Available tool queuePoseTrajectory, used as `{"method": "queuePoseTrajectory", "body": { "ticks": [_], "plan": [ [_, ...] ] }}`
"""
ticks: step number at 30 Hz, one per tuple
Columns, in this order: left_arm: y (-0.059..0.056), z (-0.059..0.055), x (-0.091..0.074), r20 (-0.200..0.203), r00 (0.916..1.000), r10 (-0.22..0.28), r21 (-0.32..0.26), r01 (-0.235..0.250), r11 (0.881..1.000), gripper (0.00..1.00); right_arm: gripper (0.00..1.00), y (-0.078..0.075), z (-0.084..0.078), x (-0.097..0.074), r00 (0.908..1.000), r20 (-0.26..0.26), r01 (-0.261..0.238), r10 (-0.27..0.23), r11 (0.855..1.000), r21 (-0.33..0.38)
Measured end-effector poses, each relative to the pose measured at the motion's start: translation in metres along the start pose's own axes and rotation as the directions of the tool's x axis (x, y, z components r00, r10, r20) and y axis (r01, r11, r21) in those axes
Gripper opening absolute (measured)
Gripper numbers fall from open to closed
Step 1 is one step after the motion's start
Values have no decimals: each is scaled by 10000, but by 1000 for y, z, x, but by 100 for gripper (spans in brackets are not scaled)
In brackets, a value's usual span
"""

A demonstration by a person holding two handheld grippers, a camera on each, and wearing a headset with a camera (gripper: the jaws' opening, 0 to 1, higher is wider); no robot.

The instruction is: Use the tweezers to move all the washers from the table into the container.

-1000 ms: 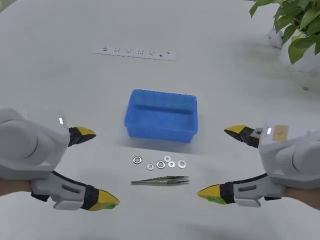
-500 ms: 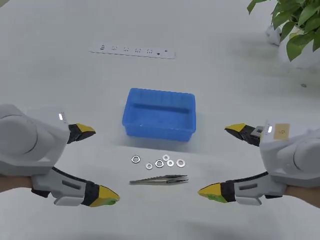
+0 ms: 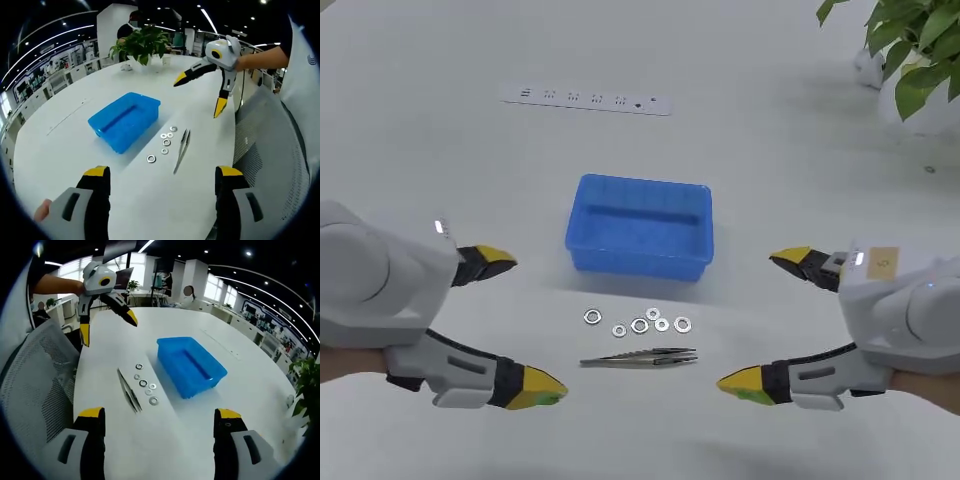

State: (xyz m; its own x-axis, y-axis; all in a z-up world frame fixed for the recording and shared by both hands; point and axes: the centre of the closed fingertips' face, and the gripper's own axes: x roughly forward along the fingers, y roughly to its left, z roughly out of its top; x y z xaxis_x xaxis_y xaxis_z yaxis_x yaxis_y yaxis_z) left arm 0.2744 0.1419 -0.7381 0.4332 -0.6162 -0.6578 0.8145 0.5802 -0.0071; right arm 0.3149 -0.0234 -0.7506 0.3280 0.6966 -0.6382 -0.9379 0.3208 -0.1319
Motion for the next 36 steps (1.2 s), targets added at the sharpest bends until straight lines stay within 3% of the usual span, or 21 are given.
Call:
{"method": "queuePoseTrajectory", "body": {
  "ticks": [13, 21, 33, 36],
  "plan": [
    [2, -3, -2, -44, 10000, 74, -6, -75, 10000, 92, 90, 2, 2, 2, 9999, -22, -117, 117, 9999, -61],
    [7, -7, -6, 84, 9998, 180, -368, -177, 9992, 91, 90, 3, 10, 2, 9997, 179, -156, 155, 9999, 62],
    [11, -13, -2, -104, 9999, 123, -233, -126, 9997, 91, 89, 0, 9, 2, 9996, 25, -268, 268, 9996, -70],
    [8, -9, -1, 103, 9999, -24, -66, 25, 10000, 90, 89, -2, 8, 2, 9998, 35, -219, 219, 9998, -10]
  ]
}}
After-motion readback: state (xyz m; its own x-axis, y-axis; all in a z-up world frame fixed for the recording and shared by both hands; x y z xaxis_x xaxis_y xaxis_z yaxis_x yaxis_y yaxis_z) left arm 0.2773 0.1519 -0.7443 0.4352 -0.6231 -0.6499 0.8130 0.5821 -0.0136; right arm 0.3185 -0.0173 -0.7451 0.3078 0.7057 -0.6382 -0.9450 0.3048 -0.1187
